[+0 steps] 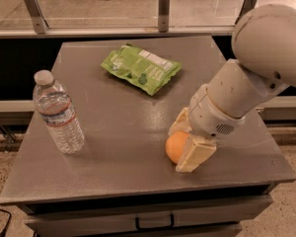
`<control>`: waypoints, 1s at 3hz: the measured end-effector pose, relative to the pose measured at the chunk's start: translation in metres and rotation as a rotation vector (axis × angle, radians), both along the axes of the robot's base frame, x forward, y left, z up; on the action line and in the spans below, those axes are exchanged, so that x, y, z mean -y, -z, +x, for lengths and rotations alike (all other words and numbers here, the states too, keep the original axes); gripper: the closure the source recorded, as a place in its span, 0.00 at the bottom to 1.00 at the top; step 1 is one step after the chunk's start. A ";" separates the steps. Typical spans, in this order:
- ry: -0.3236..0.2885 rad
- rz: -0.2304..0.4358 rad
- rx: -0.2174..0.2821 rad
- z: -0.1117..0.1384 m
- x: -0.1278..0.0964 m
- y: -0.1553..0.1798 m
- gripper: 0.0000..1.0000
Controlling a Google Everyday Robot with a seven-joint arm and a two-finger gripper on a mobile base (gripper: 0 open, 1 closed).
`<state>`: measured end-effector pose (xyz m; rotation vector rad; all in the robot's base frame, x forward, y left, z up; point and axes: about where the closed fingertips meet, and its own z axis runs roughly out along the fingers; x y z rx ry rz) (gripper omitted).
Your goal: Move orange near green rice chip bag
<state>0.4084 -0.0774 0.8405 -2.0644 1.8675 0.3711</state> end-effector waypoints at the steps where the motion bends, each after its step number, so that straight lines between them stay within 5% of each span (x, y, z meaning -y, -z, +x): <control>1: 0.015 -0.009 0.021 0.011 0.003 -0.008 0.73; 2: 0.050 -0.023 0.031 0.034 0.007 -0.022 0.96; 3: 0.107 -0.043 0.032 0.068 0.013 -0.035 1.00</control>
Offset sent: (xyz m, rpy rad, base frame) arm 0.0684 -0.0131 0.0454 -0.0375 -0.0445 -0.1095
